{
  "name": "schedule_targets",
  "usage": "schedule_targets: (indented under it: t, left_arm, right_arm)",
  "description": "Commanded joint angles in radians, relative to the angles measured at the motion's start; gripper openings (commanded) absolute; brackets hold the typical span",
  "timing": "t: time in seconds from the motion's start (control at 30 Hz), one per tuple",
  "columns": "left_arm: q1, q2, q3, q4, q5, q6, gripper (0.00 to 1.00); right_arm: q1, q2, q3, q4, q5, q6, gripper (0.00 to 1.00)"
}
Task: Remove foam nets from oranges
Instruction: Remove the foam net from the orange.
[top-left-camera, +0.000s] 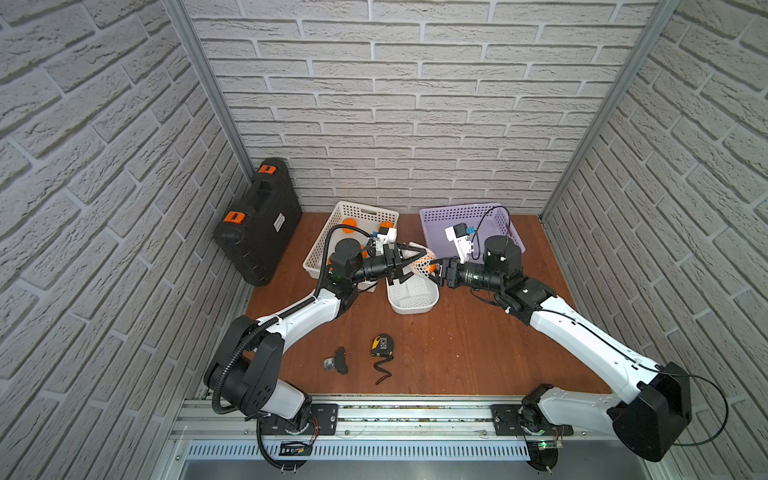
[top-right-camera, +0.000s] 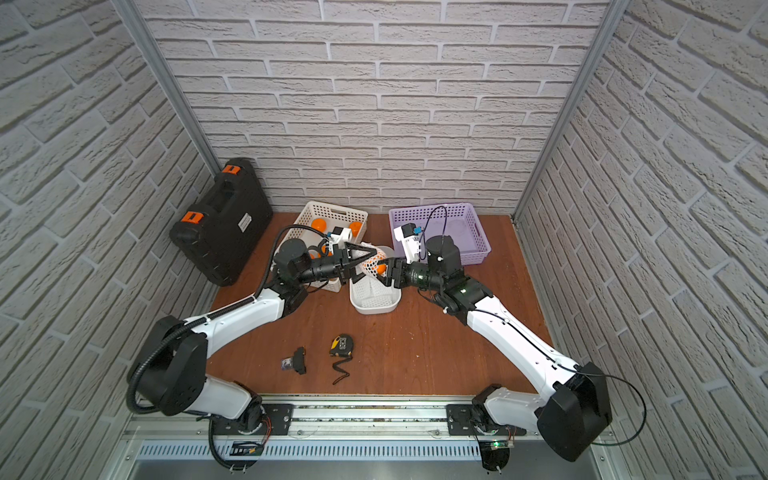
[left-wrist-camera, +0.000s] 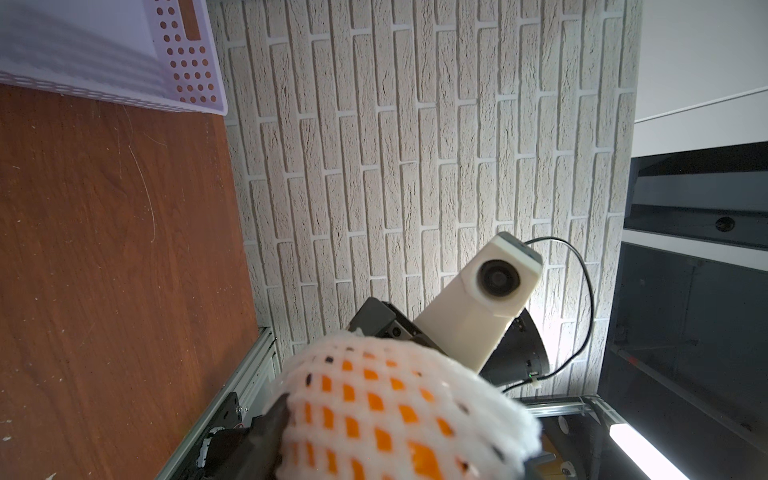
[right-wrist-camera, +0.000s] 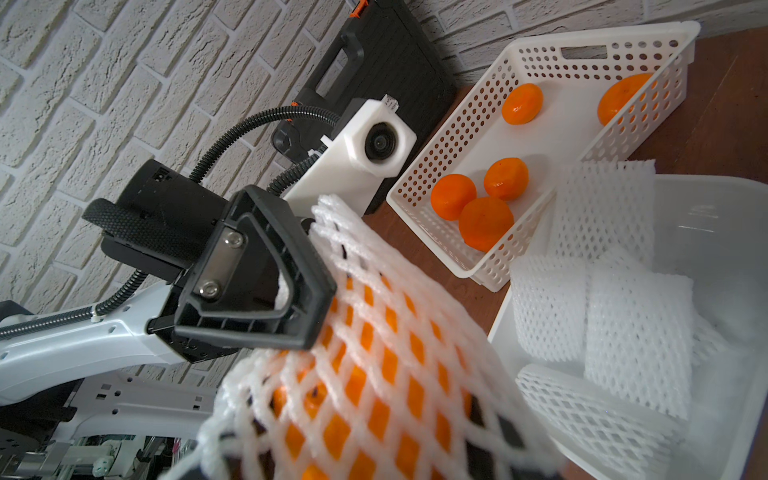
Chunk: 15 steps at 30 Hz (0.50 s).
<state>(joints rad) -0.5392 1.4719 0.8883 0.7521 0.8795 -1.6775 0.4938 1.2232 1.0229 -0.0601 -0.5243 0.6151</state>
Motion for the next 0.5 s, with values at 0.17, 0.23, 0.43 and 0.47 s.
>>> schedule_targets:
  t: [0.17, 0.23, 0.43, 0.47]
  left_arm:
    - [-0.001, -0.015, 0.035, -0.048, 0.041, 0.063, 0.8]
    - [0.007, -0.023, 0.036, -0.068, 0.041, 0.077, 0.86]
    - [0.037, -0.059, 0.037, -0.135, 0.04, 0.128, 0.9]
    - [0.044, -0.066, 0.038, -0.149, 0.037, 0.137, 0.9]
  right_arm:
    - [0.002, -0.048, 0.006, 0.01, 0.045, -0.04, 0.5]
    - [0.003, -0.05, 0.006, -0.004, 0.049, -0.047, 0.5]
    - [0.003, -0.062, 0.001, -0.073, 0.078, -0.089, 0.5]
    - [0.003, -0.066, -0.001, -0.082, 0.083, -0.094, 0.5]
